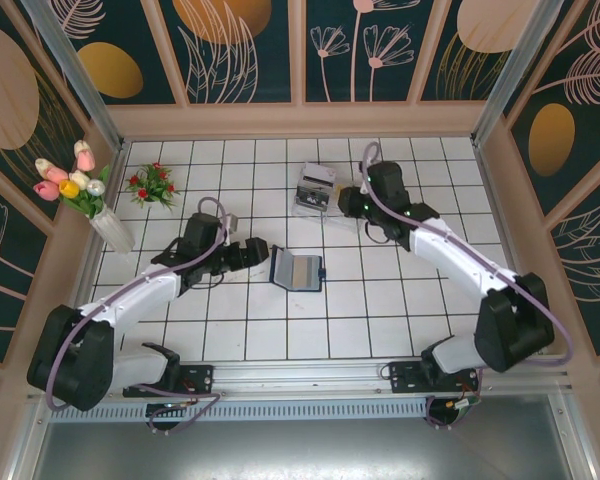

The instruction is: Take the credit cards out of the card holder

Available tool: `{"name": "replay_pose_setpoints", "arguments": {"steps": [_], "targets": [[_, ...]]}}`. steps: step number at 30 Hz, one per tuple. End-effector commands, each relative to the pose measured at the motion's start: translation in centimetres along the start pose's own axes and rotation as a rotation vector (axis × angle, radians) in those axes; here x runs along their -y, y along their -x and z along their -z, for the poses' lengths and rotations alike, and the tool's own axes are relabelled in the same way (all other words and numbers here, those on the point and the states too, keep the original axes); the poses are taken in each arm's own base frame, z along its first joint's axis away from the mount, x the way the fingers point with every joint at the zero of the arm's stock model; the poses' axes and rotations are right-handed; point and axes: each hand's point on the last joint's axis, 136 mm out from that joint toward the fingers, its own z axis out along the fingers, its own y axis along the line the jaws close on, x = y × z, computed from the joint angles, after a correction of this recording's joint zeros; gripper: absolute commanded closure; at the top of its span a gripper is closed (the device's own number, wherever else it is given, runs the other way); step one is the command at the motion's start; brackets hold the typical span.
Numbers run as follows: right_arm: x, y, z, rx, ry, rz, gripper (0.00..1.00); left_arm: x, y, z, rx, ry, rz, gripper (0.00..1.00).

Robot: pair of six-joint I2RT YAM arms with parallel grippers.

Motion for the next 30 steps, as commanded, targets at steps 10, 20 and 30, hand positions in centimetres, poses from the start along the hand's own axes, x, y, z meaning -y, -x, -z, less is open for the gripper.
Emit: {"name": "replay_pose_setpoints", "arguments": {"steps": [10,20,30], "targets": [[2.1,-6.3,2.8,0.024,0.044,-0.326,0.37,4.5,-1.4,-4.3,-0.111,-0.081,-0.095,0.18],[-0.8,-8.9,1.1,-0.043,0.142,-0.338,0.38,4.0,-2.6,-6.9,-0.205,-0.076,-0.109,0.64],[-3.8,-12.2,-2.2,-0.189,0.163,-0.38,0.43,3.7,-1.5,-6.1,-0.137,-0.112,-0.102,1.0]]}}
